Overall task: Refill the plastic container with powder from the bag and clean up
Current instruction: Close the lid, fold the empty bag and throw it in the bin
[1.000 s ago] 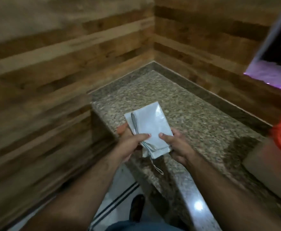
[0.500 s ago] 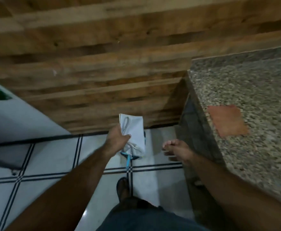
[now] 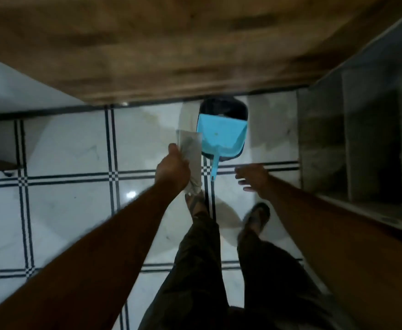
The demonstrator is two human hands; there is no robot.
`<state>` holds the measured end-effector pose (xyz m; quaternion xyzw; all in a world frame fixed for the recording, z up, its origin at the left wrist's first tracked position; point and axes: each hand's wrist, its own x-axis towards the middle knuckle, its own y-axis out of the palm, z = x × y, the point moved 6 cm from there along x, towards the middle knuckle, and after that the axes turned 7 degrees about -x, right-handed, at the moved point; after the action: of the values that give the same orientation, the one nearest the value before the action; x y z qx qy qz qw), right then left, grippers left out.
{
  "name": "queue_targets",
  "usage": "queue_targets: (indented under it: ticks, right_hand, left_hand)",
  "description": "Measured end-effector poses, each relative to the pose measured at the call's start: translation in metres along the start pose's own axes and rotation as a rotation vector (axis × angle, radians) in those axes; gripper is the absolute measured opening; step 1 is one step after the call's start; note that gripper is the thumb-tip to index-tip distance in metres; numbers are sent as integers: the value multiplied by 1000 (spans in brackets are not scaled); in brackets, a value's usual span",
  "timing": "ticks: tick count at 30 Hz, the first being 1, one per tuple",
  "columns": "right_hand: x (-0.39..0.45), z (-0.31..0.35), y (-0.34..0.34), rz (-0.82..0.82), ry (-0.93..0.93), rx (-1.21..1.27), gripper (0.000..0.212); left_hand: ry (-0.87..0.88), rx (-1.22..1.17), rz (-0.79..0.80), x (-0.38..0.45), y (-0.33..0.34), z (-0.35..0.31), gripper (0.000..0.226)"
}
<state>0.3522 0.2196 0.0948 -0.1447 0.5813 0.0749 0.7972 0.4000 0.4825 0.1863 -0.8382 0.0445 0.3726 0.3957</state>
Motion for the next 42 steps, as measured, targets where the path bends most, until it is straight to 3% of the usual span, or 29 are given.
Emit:
queue_targets:
  ticks: [6,9,15,17,21,26,29,32,35,42]
  right_hand:
    - [126,-27,81,19,106,-85,22]
    - [166,-32,102,-1,134,-52,51]
    - [216,-12,111,-2,104,222,41]
    - [218,0,110,-2,57,335,24]
    - [195,25,75,-197,-52,455,9]
    - [175,8,-13,-544,-63,384,43]
    - [170,-28,-58,-678,16,326,47]
    - [187,-82,-81,-738,57,312,45]
    - [200,-108,-82,-712,85,259,24]
    - [264,-161,-78,-772,96,222,37]
  left_hand:
    - [-71,80,70,89,52,62,33]
    - [-88,75,43,114,72,86,29]
    - [-124,67,7,131,100,114,26]
    - [-96,76,-23,131,98,112,29]
    - [-85,-63,-120,129,84,80,28]
    - [34,-112,-166,152,77,3,33]
    - [70,-68,-101,186,103,-38,31]
    - [79,20,-22,235,150,-54,34]
    - [71,116,51,285,203,-51,40]
    - [85,216,75,380,296,0,60]
